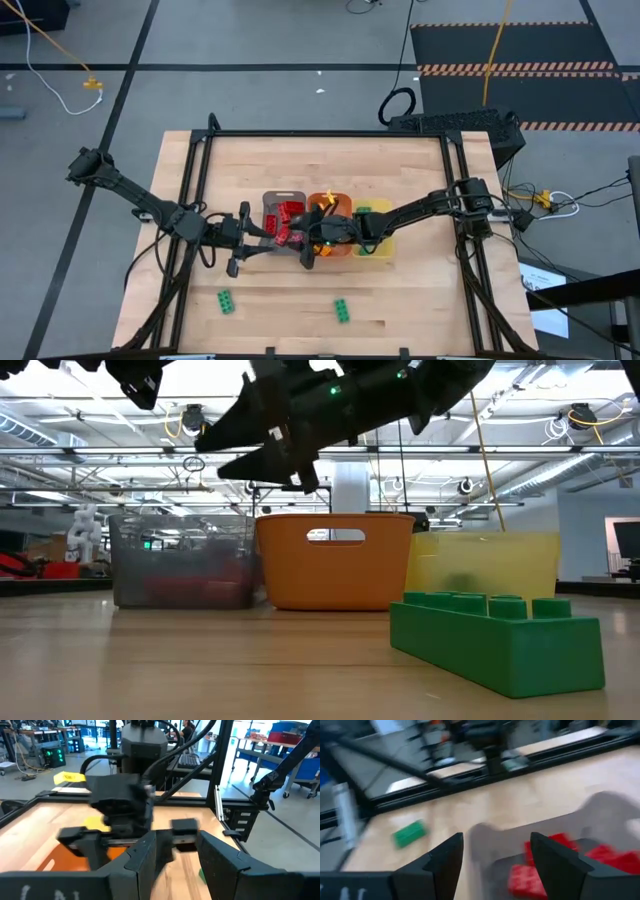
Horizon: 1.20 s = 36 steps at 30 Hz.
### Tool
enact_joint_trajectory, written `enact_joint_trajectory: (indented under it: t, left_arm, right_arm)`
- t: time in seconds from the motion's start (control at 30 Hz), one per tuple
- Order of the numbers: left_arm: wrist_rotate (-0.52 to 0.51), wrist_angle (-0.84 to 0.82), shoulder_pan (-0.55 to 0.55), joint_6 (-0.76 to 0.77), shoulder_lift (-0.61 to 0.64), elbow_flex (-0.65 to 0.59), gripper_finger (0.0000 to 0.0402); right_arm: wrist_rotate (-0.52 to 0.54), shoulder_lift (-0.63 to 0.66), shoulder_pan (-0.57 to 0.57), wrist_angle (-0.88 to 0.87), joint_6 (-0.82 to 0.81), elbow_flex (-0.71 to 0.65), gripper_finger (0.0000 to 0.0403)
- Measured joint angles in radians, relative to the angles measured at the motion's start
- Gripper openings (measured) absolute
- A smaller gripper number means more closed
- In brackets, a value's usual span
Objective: Sort & place blocks by color
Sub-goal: Put the green game piece into the yellow bin
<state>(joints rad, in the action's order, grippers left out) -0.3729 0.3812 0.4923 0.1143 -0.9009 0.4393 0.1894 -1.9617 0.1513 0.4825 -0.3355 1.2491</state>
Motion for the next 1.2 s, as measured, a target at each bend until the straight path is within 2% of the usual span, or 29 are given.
enact_joint_trajectory:
  t: [0.17,0.27,0.43,0.5,0.53,0.6,0.67,0.87,1.03,1.2]
  left_arm:
    - [-0.001,-0.017,0.0,0.0,0.0,0.0,0.0143]
    - [-0.002,-0.021,0.0,0.0,0.0,0.0,0.0143]
    - [-0.002,-0.05,0.0,0.031,0.0,0.0,0.0143]
    - [-0.021,-0.066,0.0,0.058,0.0,0.0,0.0143]
    - [-0.062,-0.075,0.001,0.1,0.0,0.002,0.0143]
    - [-0.176,-0.158,0.0,0.237,0.0,0.028,0.0143]
    - [-0.212,-0.286,-0.001,0.352,-0.002,0.072,0.0143]
    - [-0.21,-0.679,0.023,0.598,-0.058,0.274,0.0143]
    - [-0.189,-0.978,0.058,0.788,-0.162,0.476,0.0143]
    - [-0.067,-1.213,0.075,1.015,-0.317,0.631,0.0143]
  right_arm:
    - [-0.094,0.007,0.064,-0.032,-0.026,0.0,0.0223]
    - [-0.116,0.024,0.124,-0.084,-0.018,-0.001,0.0224]
    - [-0.094,0.04,0.208,-0.051,0.018,0.0,0.0224]
    - [-0.027,0.041,0.235,-0.04,0.065,0.001,0.0224]
    - [0.005,0.04,0.247,-0.036,0.096,0.0,0.0224]
    - [0.062,0.04,0.263,-0.044,0.161,0.0,0.0224]
    - [0.097,0.04,0.271,-0.065,0.211,0.0,0.0224]
    - [0.101,0.054,0.256,-0.167,0.352,-0.001,0.0224]
    - [0.103,0.114,0.233,-0.3,0.328,-0.001,0.0224]
    - [0.101,0.169,0.23,-0.392,0.329,-0.001,0.0224]
